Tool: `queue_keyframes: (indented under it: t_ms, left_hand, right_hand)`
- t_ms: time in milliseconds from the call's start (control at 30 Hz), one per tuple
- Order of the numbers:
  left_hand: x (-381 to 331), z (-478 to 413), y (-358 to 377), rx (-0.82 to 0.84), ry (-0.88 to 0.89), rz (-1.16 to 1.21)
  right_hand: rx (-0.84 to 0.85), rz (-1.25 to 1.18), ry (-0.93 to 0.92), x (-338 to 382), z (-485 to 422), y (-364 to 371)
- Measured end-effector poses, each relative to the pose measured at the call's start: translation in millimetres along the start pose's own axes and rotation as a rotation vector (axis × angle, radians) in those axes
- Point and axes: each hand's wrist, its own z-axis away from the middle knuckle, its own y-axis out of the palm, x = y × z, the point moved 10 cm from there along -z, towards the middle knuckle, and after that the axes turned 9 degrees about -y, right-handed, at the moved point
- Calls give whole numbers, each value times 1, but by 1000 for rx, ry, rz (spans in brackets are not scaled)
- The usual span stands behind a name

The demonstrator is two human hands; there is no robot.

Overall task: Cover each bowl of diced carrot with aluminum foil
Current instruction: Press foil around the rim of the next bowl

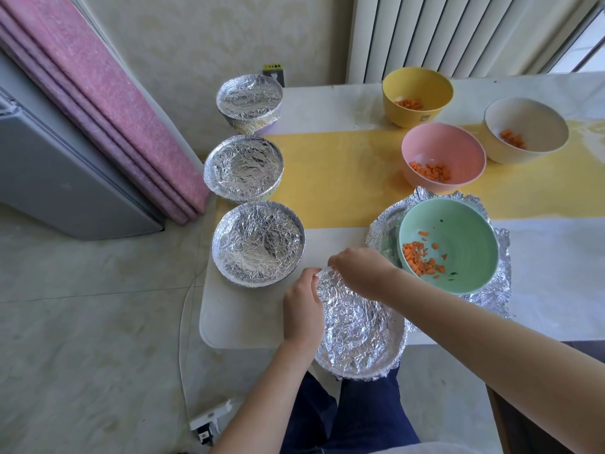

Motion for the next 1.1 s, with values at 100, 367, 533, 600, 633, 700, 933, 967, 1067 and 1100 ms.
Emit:
queue_keyframes:
  t_ms: [100, 367, 533, 600, 633, 700, 933, 967, 1067, 1100]
  left_hand:
    - [1, 1, -1, 4, -13, 3]
    - [3, 9, -7, 6, -102, 143]
    - [16, 22, -7, 41, -169, 155]
    - [13, 18, -5, 55, -162, 146]
    - [10, 15, -4, 52, -141, 146]
    - [6, 7, -4, 35, -105, 140]
    - [9, 1, -5, -24, -100, 59]
    - [8, 2, -6, -30, -98, 52]
    - [2, 5, -6, -30, -79, 19]
    - [0, 6, -5, -20, -77, -4]
  right_hand:
    - [37, 47, -13, 12, -1, -1]
    - [-104, -294, -15, -5, 3, 1]
    - [-205, -426, 21, -26, 16, -1]
    - [-218, -454, 19, -29, 15, 1]
    - [-223, -455, 17, -29, 14, 2]
    - [-241, -445, 10, -28, 12, 3]
    - [-166, -292, 29, -24, 5, 0]
    - [-139, -255, 35, -22, 4, -1]
    - [-127, -194, -31, -9, 2, -5]
    - [-122, -199, -59, -4, 1, -5]
